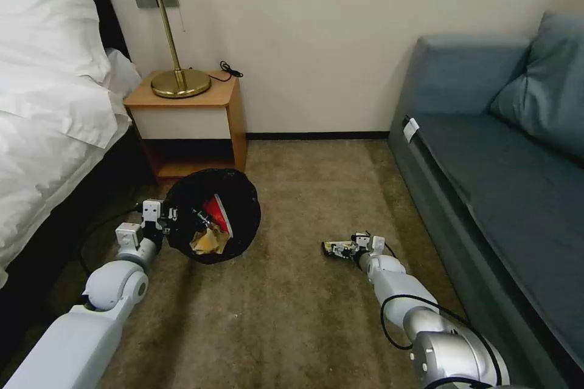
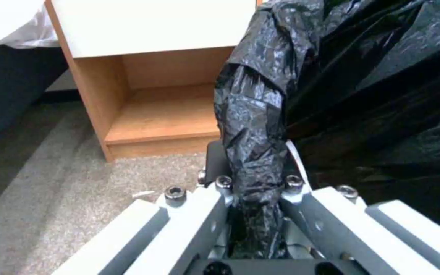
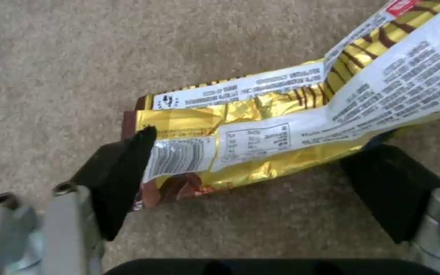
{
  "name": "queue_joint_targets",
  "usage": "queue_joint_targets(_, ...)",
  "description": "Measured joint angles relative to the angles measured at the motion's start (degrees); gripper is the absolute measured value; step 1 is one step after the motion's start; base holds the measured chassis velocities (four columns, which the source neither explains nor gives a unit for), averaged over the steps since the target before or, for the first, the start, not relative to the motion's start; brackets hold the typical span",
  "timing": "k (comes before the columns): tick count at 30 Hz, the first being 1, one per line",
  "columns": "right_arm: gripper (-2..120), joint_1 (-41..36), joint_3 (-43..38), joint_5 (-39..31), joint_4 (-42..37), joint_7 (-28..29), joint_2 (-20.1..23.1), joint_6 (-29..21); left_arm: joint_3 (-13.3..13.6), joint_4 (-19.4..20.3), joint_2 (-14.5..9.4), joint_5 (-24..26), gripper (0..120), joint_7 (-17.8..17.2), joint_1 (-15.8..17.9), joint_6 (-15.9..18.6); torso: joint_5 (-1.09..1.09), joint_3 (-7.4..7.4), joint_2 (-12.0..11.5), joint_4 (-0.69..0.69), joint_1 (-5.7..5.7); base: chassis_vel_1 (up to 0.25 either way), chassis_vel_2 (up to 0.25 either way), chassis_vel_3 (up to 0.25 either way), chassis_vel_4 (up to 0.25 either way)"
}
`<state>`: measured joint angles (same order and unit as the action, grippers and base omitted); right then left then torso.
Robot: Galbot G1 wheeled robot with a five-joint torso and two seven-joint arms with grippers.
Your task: Pick up the trash bin, then pick up the garbage on the floor and place it into the trash bin.
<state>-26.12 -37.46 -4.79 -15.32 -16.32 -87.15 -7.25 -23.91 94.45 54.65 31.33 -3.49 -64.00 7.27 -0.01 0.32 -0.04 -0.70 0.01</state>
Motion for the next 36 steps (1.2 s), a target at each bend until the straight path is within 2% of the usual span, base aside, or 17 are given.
queue_joint_targets(3,76,-0.1,-0.3,0.5,0.1,0.1,-0.5,0.2,-0.1,0.0,0.2,0.2,1,0.1,0.0,-0.3,0.00,0.00,0.0,0.01,0.00,0.000,0.000,0.000,0.000)
queue_joint_targets(4,63,-0.1,-0.6,0.6,0.3,0.2,-0.6,0.4,0.1,0.0,0.2,0.3,1,0.2,0.3,-0.4,-0.01,0.00,0.0,-0.01,0.00,0.000,0.000,0.000,0.000)
queue_joint_targets(5,54,0.0,-0.7,0.6,0.4,0.2,-0.5,0.5,0.2,0.1,0.2,0.3,1,0.2,0.5,-0.4,0.00,0.00,0.0,-0.01,0.00,0.000,0.000,0.000,0.000)
queue_joint_targets(6,54,0.0,-0.7,0.6,0.4,0.2,-0.5,0.5,0.2,0.1,0.2,0.3,1,0.2,0.5,-0.4,0.00,0.00,0.0,-0.01,0.00,0.000,0.000,0.000,0.000)
queue_joint_targets(8,44,0.0,-0.8,0.5,0.5,0.2,-0.3,0.6,0.2,0.2,0.1,0.4,1,0.2,0.5,-0.4,0.01,0.00,0.0,0.00,0.00,0.000,0.000,0.000,0.000)
queue_joint_targets(9,44,0.0,-0.8,0.5,0.5,0.2,-0.3,0.6,0.2,0.2,0.1,0.4,1,0.2,0.5,-0.4,0.01,0.00,0.0,0.00,0.00,0.000,0.000,0.000,0.000)
queue_joint_targets(11,35,0.0,-0.9,0.5,0.5,0.1,-0.2,0.7,0.2,0.2,0.0,0.4,1,0.2,0.4,-0.4,0.01,0.00,0.0,0.01,0.00,0.000,0.000,0.000,0.000)
queue_joint_targets(12,35,0.0,-0.9,0.5,0.5,0.1,-0.2,0.7,0.2,0.2,0.0,0.4,1,0.2,0.4,-0.4,0.01,0.00,0.0,0.01,0.00,0.000,0.000,0.000,0.000)
queue_joint_targets(14,23,-0.1,-0.9,0.3,0.4,0.1,-0.1,0.7,0.1,0.3,-0.1,0.4,1,0.2,0.1,-0.4,0.01,0.00,0.0,0.01,0.00,0.000,0.000,0.000,0.000)
queue_joint_targets(16,21,-0.2,-1.0,0.3,0.4,0.1,-0.1,0.7,0.1,0.4,-0.1,0.4,1,0.2,0.1,-0.4,0.01,0.00,0.0,0.01,0.00,0.000,0.000,0.000,0.000)
queue_joint_targets(17,13,-0.2,-1.0,0.2,0.3,0.1,0.0,0.7,0.1,0.6,-0.1,0.4,1,0.2,0.0,-0.4,0.01,0.00,0.0,0.01,0.00,0.000,0.000,0.000,0.000)
queue_joint_targets(19,10,-0.3,-1.0,0.2,0.3,0.1,0.0,0.7,0.1,0.8,0.0,0.3,1,0.2,0.0,-0.4,0.02,0.00,0.0,0.01,0.00,0.000,0.000,0.000,0.000)
queue_joint_targets(21,0,-0.6,-1.0,0.0,0.1,0.1,0.2,0.7,0.1,1.1,0.0,0.3,1,0.1,-0.1,-0.4,0.01,0.00,0.0,0.01,0.00,0.000,0.000,0.000,0.000)
queue_joint_targets(36,0,-2.0,0.4,-1.8,-3.5,-1.3,1.2,0.6,0.5,2.1,0.9,-0.6,1,-1.5,-0.8,0.2,0.02,0.00,0.0,0.02,0.00,0.000,0.000,0.000,0.000)
